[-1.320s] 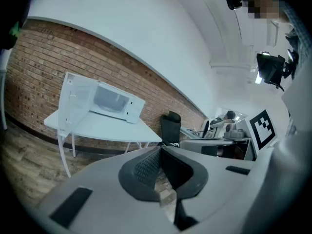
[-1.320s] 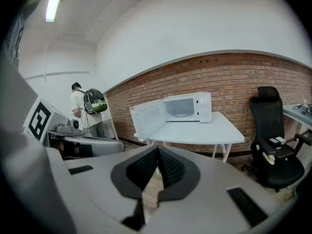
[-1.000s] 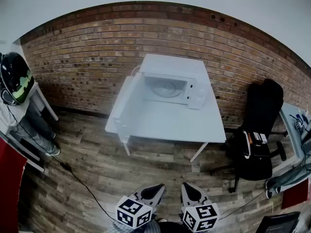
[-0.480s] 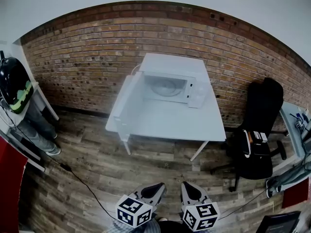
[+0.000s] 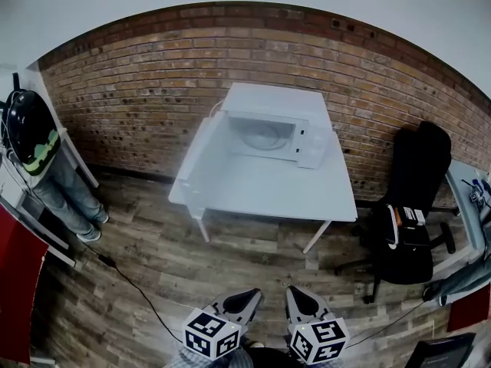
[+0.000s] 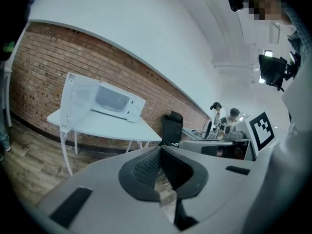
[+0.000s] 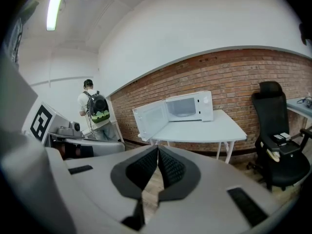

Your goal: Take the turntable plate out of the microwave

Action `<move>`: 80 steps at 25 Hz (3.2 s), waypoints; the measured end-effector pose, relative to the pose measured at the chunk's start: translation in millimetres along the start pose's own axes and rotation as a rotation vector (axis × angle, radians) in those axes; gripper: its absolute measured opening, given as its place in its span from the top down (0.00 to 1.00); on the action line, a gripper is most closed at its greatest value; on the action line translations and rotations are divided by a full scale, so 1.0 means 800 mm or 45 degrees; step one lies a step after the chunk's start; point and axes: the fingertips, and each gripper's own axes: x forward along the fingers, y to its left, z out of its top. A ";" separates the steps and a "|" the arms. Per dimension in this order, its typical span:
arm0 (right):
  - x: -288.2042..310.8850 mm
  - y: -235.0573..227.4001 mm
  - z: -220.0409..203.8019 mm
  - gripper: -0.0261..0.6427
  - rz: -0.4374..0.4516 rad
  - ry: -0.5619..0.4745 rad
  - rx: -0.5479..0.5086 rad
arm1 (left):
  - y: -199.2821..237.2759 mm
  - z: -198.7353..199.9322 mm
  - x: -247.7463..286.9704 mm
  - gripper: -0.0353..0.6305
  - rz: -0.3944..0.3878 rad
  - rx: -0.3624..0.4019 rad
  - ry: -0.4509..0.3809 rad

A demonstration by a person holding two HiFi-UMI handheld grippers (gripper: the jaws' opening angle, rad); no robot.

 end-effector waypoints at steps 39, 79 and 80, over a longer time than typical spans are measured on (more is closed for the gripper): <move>0.239 -0.142 0.135 0.93 -0.159 -0.029 0.026 | 0.244 0.171 0.182 0.93 0.024 -0.029 -0.028; 0.512 -0.322 0.264 0.93 0.115 0.106 -0.126 | 0.456 0.303 0.454 0.93 0.326 -0.468 -0.109; 0.516 -0.320 0.268 0.93 0.119 0.104 -0.140 | 0.464 0.303 0.459 0.93 0.319 -0.500 -0.108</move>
